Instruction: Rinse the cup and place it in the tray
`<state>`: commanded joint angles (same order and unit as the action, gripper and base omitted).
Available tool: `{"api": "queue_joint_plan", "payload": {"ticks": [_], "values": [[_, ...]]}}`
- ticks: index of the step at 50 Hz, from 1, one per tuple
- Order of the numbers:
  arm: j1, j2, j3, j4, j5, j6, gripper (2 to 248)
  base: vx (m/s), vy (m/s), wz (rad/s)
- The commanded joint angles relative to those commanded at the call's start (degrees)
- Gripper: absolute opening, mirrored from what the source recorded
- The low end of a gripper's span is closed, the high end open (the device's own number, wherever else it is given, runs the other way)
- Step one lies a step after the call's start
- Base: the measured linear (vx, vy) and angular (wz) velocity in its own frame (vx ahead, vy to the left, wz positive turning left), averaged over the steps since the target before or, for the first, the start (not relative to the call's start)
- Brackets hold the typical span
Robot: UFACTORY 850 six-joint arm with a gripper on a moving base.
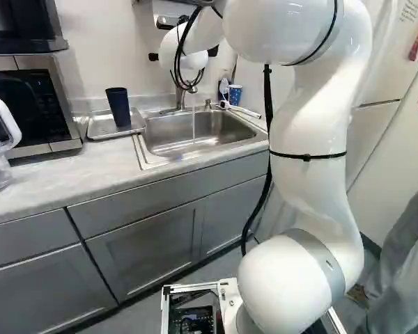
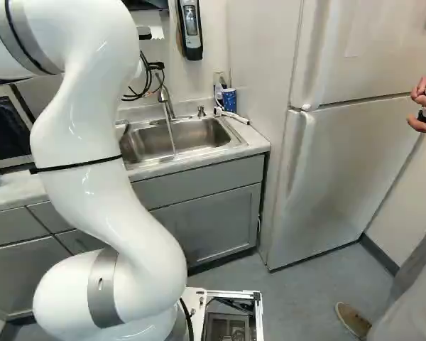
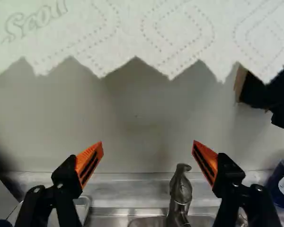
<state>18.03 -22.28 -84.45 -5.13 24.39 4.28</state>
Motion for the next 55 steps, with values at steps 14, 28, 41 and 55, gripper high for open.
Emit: {"api": "queue_joint_plan", "payload": {"ticks": [14,28,41,55], "values": [[0.64,-0.51,-0.61,0.0,0.0,0.0,247,0.0,0.0,0.0],[0.67,-0.53,-0.64,0.0,0.0,0.0,247,0.0,0.0,0.0],[0.67,-0.53,-0.64,0.0,0.0,0.0,247,0.0,0.0,0.0],[0.67,-0.53,-0.63,0.0,-0.02,0.0,247,0.0,0.0,0.0]]}}
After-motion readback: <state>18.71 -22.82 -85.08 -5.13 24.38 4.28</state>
